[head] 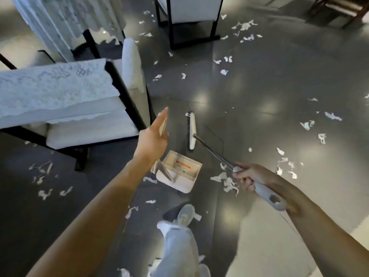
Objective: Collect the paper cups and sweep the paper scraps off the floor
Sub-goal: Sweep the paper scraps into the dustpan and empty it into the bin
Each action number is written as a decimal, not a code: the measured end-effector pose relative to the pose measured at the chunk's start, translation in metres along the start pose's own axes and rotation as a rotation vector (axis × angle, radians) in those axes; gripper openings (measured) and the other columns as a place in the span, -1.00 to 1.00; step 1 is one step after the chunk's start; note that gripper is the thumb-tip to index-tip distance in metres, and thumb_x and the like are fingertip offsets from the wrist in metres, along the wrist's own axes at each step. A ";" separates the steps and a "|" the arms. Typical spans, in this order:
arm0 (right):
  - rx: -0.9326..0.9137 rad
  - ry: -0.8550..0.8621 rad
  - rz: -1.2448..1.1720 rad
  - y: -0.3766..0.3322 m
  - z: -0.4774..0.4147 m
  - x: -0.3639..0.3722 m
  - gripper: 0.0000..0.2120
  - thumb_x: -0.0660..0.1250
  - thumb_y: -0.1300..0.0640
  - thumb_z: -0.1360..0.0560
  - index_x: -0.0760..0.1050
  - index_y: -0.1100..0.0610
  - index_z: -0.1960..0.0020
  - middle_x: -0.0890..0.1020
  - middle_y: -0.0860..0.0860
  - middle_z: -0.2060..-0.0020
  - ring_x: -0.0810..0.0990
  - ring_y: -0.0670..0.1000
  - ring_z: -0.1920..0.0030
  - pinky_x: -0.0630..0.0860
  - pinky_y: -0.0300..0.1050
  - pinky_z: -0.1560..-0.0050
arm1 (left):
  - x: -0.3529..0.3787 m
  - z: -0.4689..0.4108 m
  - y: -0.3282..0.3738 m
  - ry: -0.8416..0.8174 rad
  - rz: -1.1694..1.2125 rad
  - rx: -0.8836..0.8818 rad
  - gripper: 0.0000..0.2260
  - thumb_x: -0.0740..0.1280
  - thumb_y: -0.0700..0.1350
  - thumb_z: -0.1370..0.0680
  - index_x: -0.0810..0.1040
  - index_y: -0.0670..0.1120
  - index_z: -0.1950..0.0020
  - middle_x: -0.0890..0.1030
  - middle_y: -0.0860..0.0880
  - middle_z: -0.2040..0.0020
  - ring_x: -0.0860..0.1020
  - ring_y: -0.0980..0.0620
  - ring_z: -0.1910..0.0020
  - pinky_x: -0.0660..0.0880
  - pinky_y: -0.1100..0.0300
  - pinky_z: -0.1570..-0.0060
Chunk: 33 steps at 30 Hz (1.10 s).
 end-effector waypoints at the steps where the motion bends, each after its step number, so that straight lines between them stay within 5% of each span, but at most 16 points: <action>1: -0.007 -0.013 -0.049 -0.025 -0.016 -0.009 -0.70 0.22 0.40 -0.56 0.37 0.04 -0.13 0.38 -0.01 0.57 0.27 -0.16 0.68 0.19 -0.42 0.68 | 0.007 -0.032 0.009 0.002 0.002 0.014 -0.38 0.23 -0.21 -0.59 0.12 0.32 -0.49 0.38 -0.01 -0.44 0.56 -0.08 -0.13 0.42 0.34 -0.06; 4: -0.011 -0.001 -0.152 -0.103 -0.067 -0.035 -0.71 0.21 0.41 -0.55 0.37 0.01 0.02 0.37 0.02 0.51 0.27 -0.15 0.67 0.21 -0.42 0.68 | 0.028 -0.135 0.037 -0.006 0.041 0.062 -0.36 0.22 -0.24 -0.58 0.11 0.34 -0.48 0.30 0.02 -0.49 0.54 0.20 0.10 0.36 0.56 0.25; 7: -0.052 0.034 -0.148 -0.194 -0.113 -0.061 -0.72 0.20 0.42 -0.56 0.34 0.03 -0.01 0.33 0.04 0.46 0.28 -0.16 0.68 0.21 -0.41 0.70 | 0.044 -0.243 0.077 -0.047 0.040 0.113 -0.34 0.19 -0.25 -0.57 0.09 0.37 -0.47 0.31 0.02 -0.48 0.51 0.31 0.28 0.43 0.48 0.32; 10: -0.059 0.042 -0.206 -0.282 -0.143 -0.094 -0.71 0.18 0.41 -0.56 0.33 0.06 -0.12 0.33 0.02 0.48 0.28 -0.16 0.67 0.23 -0.38 0.70 | 0.055 -0.342 0.120 -0.064 0.012 0.146 -0.33 0.20 -0.25 -0.55 0.10 0.39 -0.45 0.42 0.01 -0.40 0.55 0.20 0.18 0.47 0.38 0.18; 13: -0.073 0.052 -0.235 -0.360 -0.171 -0.140 -0.75 0.20 0.37 -0.57 0.31 0.09 -0.14 0.37 -0.01 0.54 0.30 -0.16 0.65 0.24 -0.36 0.70 | 0.071 -0.439 0.159 -0.070 0.010 0.161 -0.32 0.21 -0.27 -0.53 0.15 0.38 -0.45 0.32 0.08 -0.47 0.42 0.33 0.03 0.29 0.66 0.26; 16: -0.093 0.047 -0.242 -0.435 -0.211 -0.190 -0.82 0.21 0.35 -0.56 0.39 0.09 -0.03 0.40 -0.02 0.54 0.33 -0.16 0.62 0.26 -0.35 0.69 | 0.097 -0.534 0.197 -0.077 0.058 0.164 -0.30 0.19 -0.31 -0.51 0.18 0.41 -0.41 0.32 0.05 -0.47 0.46 0.52 0.17 0.36 0.60 0.34; 19: -0.122 0.071 -0.255 -0.514 -0.265 -0.248 -0.71 0.24 0.36 -0.55 0.37 0.03 -0.15 0.40 0.01 0.48 0.34 -0.14 0.61 0.28 -0.34 0.67 | 0.139 -0.639 0.239 -0.088 0.043 0.173 -0.28 0.19 -0.30 -0.52 0.14 0.47 -0.38 0.39 -0.01 -0.42 0.58 0.26 0.30 0.52 0.37 0.38; 22: -0.147 0.109 -0.253 -0.600 -0.311 -0.312 -0.55 0.25 0.36 -0.54 0.29 -0.02 -0.32 0.39 0.01 0.47 0.33 -0.15 0.61 0.29 -0.34 0.65 | 0.188 -0.749 0.292 -0.084 -0.018 0.185 -0.31 0.19 -0.30 -0.54 0.14 0.37 -0.45 0.41 -0.03 -0.42 0.61 0.09 0.14 0.45 0.43 0.34; 26: -0.190 0.139 -0.200 -0.719 -0.349 -0.384 -0.42 0.23 0.37 -0.56 0.18 0.04 -0.50 0.37 0.01 0.48 0.30 -0.16 0.62 0.26 -0.33 0.66 | 0.237 -0.880 0.365 -0.085 -0.030 0.200 -0.32 0.19 -0.30 -0.54 0.13 0.32 -0.48 0.46 -0.03 -0.38 0.58 0.13 0.21 0.37 0.55 0.37; 29: -0.208 0.133 -0.181 -0.814 -0.380 -0.432 -0.54 0.20 0.38 -0.57 0.24 0.06 -0.39 0.31 0.03 0.41 0.28 -0.18 0.63 0.25 -0.35 0.67 | 0.263 -0.967 0.408 -0.060 -0.123 0.280 -0.36 0.21 -0.27 -0.55 0.11 0.18 -0.54 0.42 0.01 -0.41 0.54 0.01 -0.17 0.30 0.55 0.10; 33: -0.189 0.084 -0.179 -0.937 -0.439 -0.496 -0.77 0.16 0.38 -0.58 0.29 0.10 -0.12 0.28 0.01 0.45 0.26 -0.19 0.66 0.22 -0.40 0.69 | 0.306 -1.091 0.452 -0.014 -0.040 0.202 -0.35 0.19 -0.28 -0.53 0.12 0.21 -0.53 0.47 -0.03 -0.37 0.49 -0.03 -0.24 0.27 0.48 0.01</action>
Point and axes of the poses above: each hand's wrist, its own z-axis away from the middle knuckle, its own x-axis out of the palm, y = z × x, the point moved 4 cm from there along -z, towards the middle knuckle
